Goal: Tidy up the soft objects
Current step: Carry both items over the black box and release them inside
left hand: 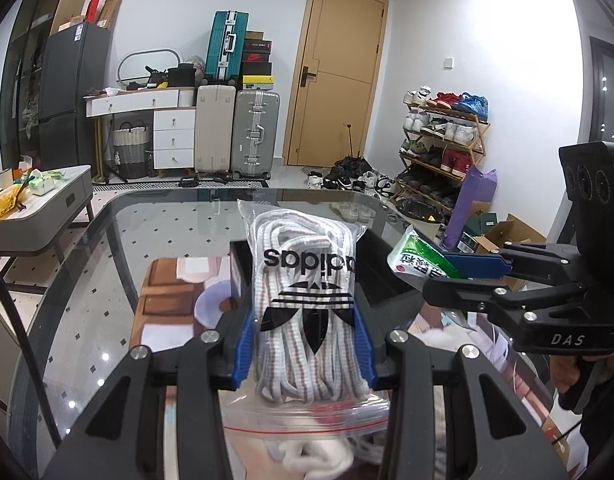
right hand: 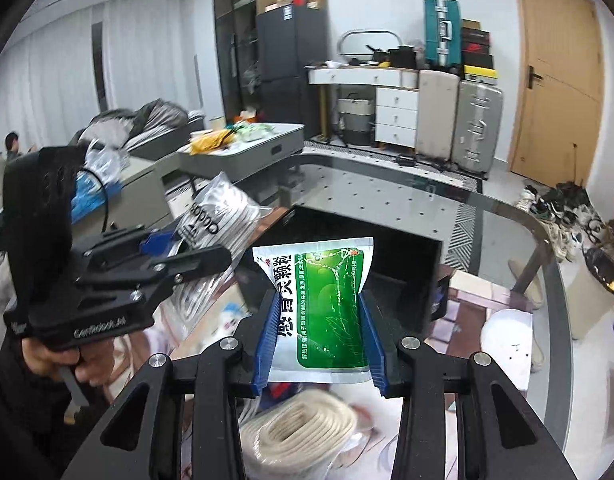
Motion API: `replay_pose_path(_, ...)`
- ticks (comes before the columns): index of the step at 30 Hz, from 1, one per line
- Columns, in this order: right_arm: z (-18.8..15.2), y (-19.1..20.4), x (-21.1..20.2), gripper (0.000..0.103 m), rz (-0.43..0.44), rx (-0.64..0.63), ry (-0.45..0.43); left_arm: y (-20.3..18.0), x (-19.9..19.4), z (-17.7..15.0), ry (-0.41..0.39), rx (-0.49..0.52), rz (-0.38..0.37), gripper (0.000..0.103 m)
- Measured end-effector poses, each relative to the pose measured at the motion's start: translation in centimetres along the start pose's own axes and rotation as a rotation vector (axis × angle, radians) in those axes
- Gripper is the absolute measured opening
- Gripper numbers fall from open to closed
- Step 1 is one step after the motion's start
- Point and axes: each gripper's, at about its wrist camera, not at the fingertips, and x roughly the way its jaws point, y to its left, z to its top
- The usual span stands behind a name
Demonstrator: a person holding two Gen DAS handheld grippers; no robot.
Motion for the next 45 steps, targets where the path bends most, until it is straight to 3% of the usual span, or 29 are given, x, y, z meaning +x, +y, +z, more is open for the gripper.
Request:
replay_pose_path(13,2.5,-3.9,3.1,0.039,-0.027,0.083,-0.013,-0.6,4.5,2.3,0.039,-0.003,0.015,0.040)
replay_pose_path(29,3.6,-5.2,6.8,0.039,-0.049,0.057,0.029,-0.1,7.6,3.1,0.045,-0.034,0.044,0.040)
replay_pose_path(45,2.8,-4.8,9.7,0.039,-0.090,-0.076,0.163,-2.2,9.8,1.4,0.163,0.114,0.065,0.039)
